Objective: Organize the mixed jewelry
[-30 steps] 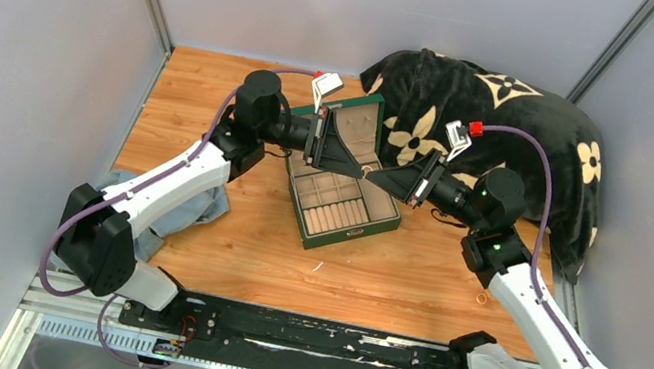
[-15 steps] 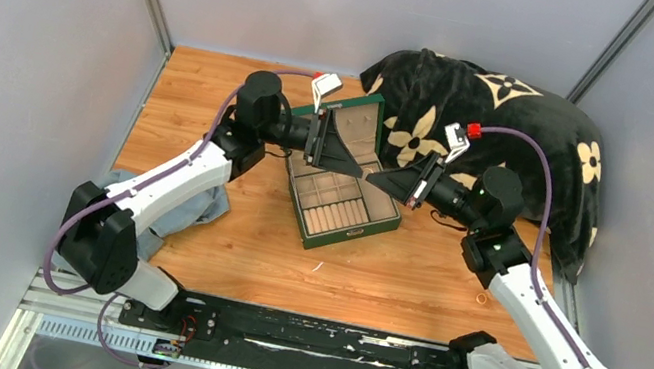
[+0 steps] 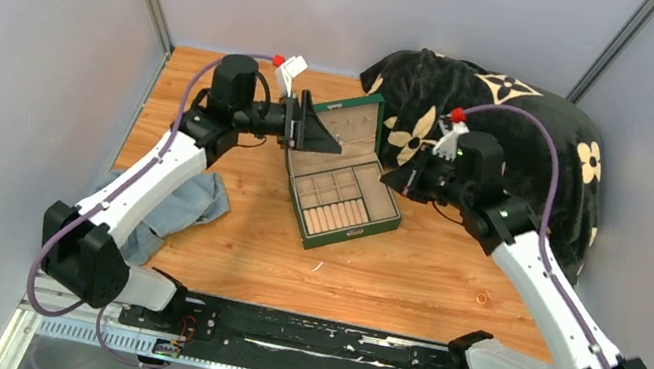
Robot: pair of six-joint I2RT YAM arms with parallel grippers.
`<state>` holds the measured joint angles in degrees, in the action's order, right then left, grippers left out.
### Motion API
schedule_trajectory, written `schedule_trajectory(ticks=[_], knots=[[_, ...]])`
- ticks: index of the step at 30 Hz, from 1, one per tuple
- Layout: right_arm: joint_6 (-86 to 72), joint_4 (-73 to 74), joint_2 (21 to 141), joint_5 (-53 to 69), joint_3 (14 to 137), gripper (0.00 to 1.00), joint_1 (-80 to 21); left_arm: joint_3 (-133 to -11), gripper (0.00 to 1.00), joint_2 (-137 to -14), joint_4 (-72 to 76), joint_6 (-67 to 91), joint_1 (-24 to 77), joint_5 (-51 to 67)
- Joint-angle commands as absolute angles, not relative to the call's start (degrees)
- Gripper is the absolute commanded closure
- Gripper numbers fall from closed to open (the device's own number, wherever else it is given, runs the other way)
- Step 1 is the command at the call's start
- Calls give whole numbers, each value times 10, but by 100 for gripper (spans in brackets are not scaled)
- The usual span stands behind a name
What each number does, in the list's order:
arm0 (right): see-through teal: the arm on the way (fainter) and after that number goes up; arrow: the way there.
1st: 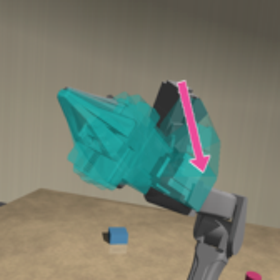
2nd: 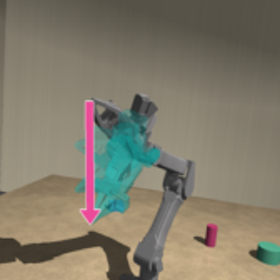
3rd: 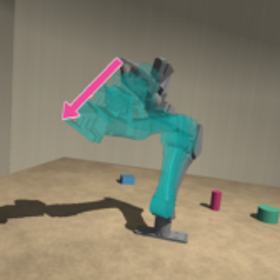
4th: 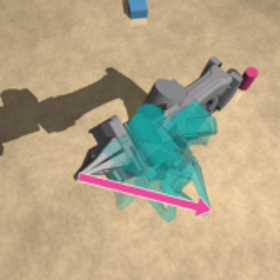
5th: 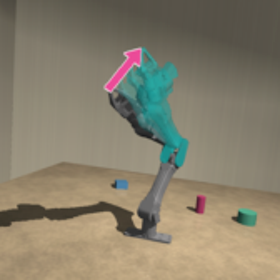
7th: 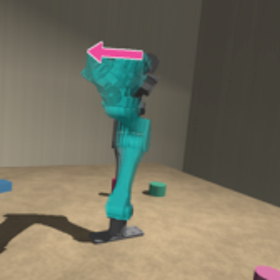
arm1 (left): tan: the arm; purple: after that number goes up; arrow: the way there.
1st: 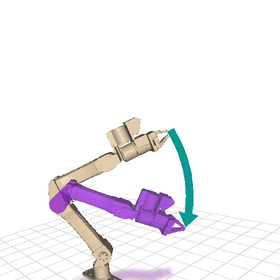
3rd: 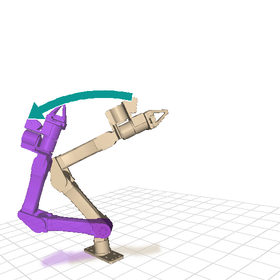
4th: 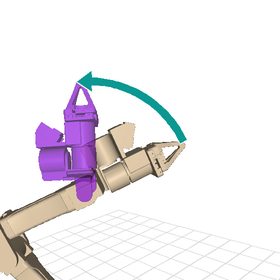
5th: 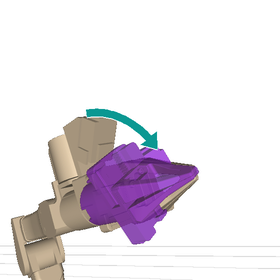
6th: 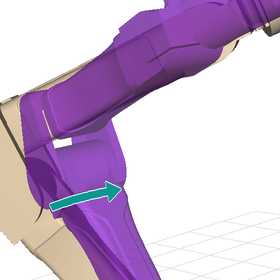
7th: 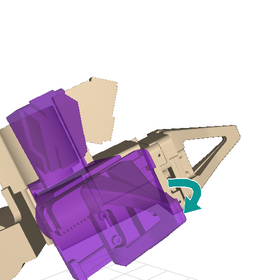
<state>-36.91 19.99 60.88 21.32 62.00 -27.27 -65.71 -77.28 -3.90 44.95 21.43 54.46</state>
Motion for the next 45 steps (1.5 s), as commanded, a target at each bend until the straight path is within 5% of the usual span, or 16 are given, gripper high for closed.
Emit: schedule_trajectory(ticks=[1, 13, 45], knots=[[-283, 359, 693, 104, 667, 100, -327, -768, 29, -747, -317, 244, 212, 355], [-230, 345, 867, 44, 722, 100, -390, -740, 21, -665, -343, 250, 209, 118], [-276, 302, 1045, -10, 812, 100, -533, -739, 23, -670, -390, 254, 175, 35]])
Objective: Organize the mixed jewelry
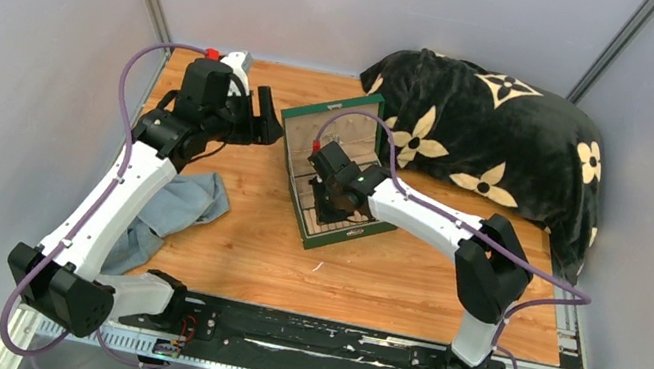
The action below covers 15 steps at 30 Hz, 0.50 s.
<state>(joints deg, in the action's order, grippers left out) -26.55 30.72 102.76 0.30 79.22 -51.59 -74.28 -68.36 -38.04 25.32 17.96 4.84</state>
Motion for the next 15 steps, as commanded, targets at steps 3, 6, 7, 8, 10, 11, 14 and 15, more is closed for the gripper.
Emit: schedule_trajectory(ticks=[3, 6, 7, 8, 10, 11, 14, 15], knots=[[-276, 302, 1053, -12, 818, 100, -539, -737, 23, -667, -392, 255, 175, 30], [-279, 302, 1058, -13, 820, 100, -541, -737, 23, -664, -398, 253, 174, 23], [-282, 303, 1059, -14, 820, 100, -541, -737, 23, -663, -400, 252, 174, 21], [-283, 302, 1059, -15, 820, 100, -542, -736, 23, -661, -401, 252, 174, 19], [-285, 300, 1063, -14, 820, 100, -541, -735, 23, -659, -402, 251, 174, 16], [-286, 300, 1066, -14, 821, 100, -541, -735, 23, -658, -402, 251, 174, 16], [-290, 299, 1070, -14, 820, 100, -542, -732, 23, -656, -403, 251, 174, 15], [-291, 299, 1068, -14, 820, 100, -542, -731, 23, -656, -403, 251, 174, 15]])
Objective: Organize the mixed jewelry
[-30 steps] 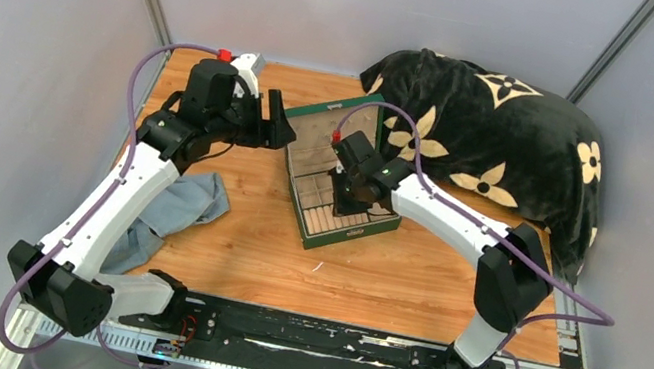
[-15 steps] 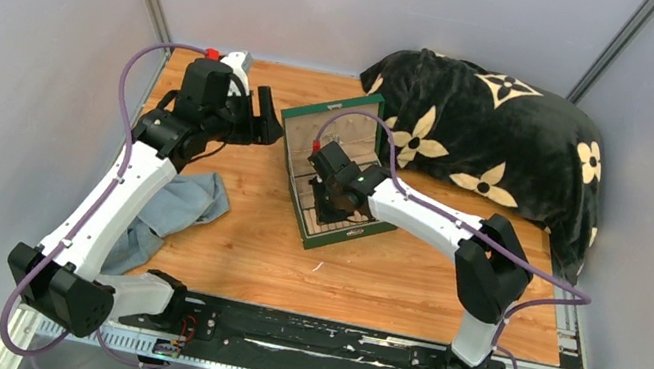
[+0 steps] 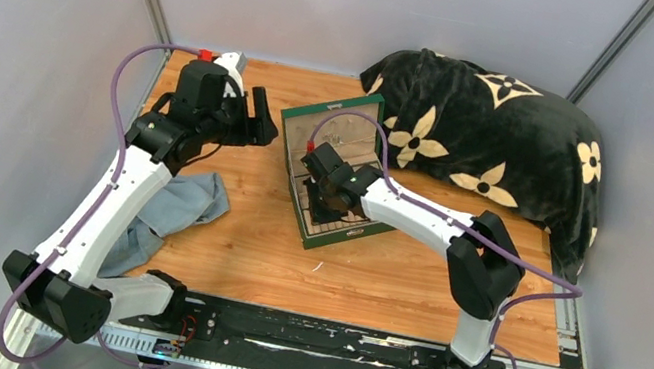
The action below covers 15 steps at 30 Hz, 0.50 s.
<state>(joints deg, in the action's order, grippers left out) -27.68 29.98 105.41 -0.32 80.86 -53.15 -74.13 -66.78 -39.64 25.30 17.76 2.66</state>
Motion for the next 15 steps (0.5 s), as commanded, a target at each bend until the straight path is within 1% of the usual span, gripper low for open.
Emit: schedule_trajectory(ticks=[1, 9, 15], knots=[[-291, 298, 1064, -15, 820, 100, -542, -731, 23, -654, -403, 251, 174, 15], [-294, 281, 1021, -27, 799, 100, -547, -724, 23, -652, -401, 254, 174, 19], [-289, 264, 1015, -10, 789, 100, -549, -724, 23, -652, -398, 254, 174, 20]])
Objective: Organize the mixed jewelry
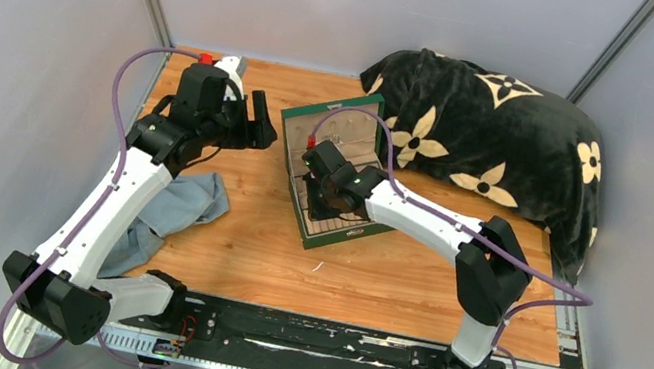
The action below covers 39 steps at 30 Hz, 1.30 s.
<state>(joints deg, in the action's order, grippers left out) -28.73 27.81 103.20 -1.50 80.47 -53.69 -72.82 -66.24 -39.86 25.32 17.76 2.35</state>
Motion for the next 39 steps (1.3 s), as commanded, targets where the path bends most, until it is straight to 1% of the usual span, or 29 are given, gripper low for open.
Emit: schedule_trajectory(ticks=[1, 3, 15, 25, 39], knots=[[-288, 260, 1016, -9, 785, 100, -548, -724, 23, -652, -399, 254, 174, 20], [-288, 258, 1021, 12, 784, 100, -549, -723, 23, -652, -398, 254, 174, 23], [-282, 245, 1036, 38, 755, 100, -542, -717, 23, -648, -397, 255, 174, 26], [-287, 244, 1039, 26, 739, 100, -532, -715, 23, -648, -393, 257, 174, 29], [-265, 271, 1051, 1, 753, 100, -524, -715, 23, -652, -386, 260, 174, 42]])
